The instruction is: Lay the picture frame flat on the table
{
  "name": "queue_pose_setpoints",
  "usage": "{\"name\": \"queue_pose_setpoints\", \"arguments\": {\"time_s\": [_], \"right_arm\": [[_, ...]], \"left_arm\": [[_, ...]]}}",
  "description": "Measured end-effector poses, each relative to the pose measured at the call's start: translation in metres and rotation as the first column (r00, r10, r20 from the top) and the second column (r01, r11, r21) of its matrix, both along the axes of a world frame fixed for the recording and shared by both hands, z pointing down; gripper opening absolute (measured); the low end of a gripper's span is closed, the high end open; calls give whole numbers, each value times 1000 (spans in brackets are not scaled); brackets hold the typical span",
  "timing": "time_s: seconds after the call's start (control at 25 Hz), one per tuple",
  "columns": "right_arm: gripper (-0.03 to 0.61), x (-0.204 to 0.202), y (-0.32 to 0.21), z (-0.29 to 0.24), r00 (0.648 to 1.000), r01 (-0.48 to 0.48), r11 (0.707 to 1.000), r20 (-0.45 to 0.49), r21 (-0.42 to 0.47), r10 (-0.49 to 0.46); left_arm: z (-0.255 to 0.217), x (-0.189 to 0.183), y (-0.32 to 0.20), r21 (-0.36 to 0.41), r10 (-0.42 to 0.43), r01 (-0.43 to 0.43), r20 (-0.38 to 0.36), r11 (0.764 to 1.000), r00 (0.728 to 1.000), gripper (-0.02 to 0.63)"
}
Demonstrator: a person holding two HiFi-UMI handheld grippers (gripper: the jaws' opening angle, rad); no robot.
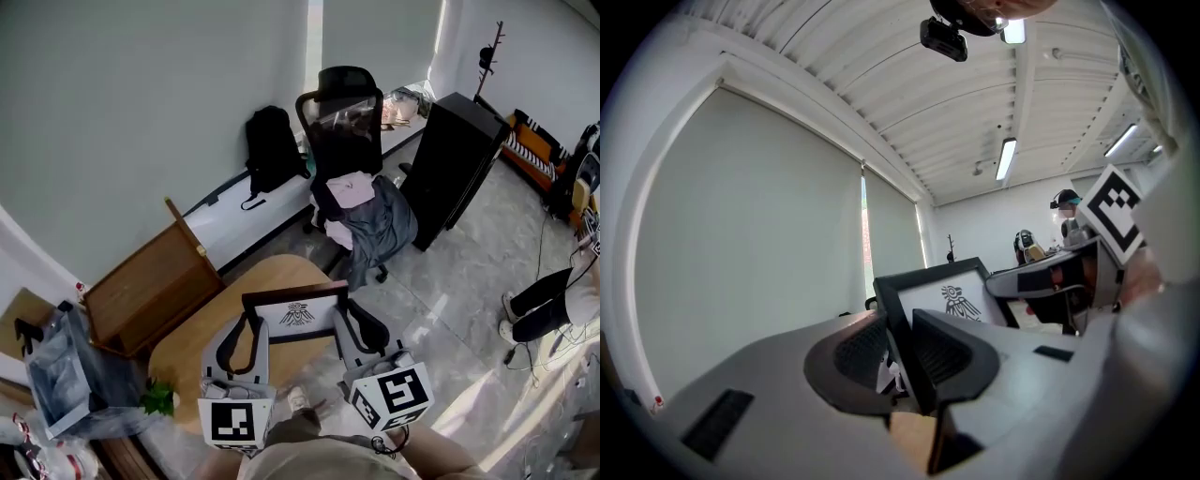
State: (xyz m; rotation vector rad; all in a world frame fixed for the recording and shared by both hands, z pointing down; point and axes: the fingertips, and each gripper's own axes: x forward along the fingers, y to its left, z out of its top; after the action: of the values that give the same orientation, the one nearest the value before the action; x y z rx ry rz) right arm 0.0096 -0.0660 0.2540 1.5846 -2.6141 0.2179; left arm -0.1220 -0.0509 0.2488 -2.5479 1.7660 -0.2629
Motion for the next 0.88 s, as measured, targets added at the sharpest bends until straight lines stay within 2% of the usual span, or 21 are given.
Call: {"name": "queue_pose_setpoints", "arguments": {"time_s": [0.36, 0.52, 0.72, 0.88], "right_arm": [[54, -30, -79, -7, 999, -32, 999, -12, 10, 32], [54, -31, -96, -4, 999, -34, 999, -19, 4, 34], [54, -27, -116, 5, 1000, -15, 1000, -22, -22, 15], [54, -19, -138, 7, 1000, 4, 999, -23, -34, -5]], "left_arm": [[-6, -30, -78, 11, 19, -19, -18, 1000, 1000, 83], [-3, -31, -94, 18, 21, -21, -18, 1000, 1000, 83], [6, -27, -113, -13, 4, -4, -4, 1000, 1000, 83], [10, -19, -132, -18, -15, 15, -22, 1000, 1000, 83]]}}
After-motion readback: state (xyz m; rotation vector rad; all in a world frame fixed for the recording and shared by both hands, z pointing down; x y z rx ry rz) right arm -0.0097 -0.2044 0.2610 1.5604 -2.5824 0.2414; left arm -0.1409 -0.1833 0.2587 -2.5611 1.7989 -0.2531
